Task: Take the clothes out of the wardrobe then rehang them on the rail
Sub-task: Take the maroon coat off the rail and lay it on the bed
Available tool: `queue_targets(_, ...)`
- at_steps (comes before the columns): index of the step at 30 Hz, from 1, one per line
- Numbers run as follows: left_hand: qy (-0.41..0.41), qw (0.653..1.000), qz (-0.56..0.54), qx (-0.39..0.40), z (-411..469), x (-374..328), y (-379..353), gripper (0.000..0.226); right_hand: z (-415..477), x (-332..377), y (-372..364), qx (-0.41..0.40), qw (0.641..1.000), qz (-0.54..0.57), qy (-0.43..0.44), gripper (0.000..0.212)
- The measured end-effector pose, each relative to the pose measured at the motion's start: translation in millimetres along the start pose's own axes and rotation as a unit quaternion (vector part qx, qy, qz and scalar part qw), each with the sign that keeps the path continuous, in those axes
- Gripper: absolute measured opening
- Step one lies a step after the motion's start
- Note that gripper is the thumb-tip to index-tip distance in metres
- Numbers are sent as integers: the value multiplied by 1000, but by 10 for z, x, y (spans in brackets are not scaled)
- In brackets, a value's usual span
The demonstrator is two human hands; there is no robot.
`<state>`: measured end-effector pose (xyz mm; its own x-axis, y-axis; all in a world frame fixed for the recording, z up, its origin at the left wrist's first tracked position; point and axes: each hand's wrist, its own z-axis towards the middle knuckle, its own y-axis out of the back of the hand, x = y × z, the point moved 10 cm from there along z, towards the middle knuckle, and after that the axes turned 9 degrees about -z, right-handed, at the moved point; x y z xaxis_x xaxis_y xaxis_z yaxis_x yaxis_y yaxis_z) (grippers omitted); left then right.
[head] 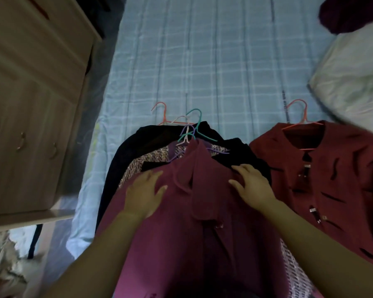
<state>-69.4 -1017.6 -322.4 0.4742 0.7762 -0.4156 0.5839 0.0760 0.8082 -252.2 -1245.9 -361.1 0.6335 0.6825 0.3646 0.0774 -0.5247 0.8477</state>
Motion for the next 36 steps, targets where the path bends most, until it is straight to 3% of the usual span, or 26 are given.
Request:
queue_targets(6, -46, 998, 20, -22, 384, 87, -136, 55, -109, -302, -191, 24, 998, -5, -51, 47)
queue_targets(9, -2, 998, 52, 48, 546, 288, -334, 48, -122, -216, -193, -27, 997, -3, -78, 45)
queue_targets(14, -65, 995, 38, 66, 570, 254, -325, 39, -212, 36, -345, -43, 992, 46, -110, 38)
queue_targets(21, -163, 984, 40, 59, 221, 292, -237, 36, -1093, 267, -10, -266, 951, 36, -151, 31)
queue_targets(25, -215, 975, -45, 38, -36, -102, -30, 20, -1712, 236, 298, -346, 921, 63, -168, 25)
queue_targets(29, -305, 949, -77, 1, -505, -754, 139, 22, -2333, -81, 512, -389, 892, 99, -208, 17)
queue_targets(36, -331, 937, -109, -28, -1348, -1657, -171, 15, -3412, -797, 529, -417, 868, 81, -257, 16)
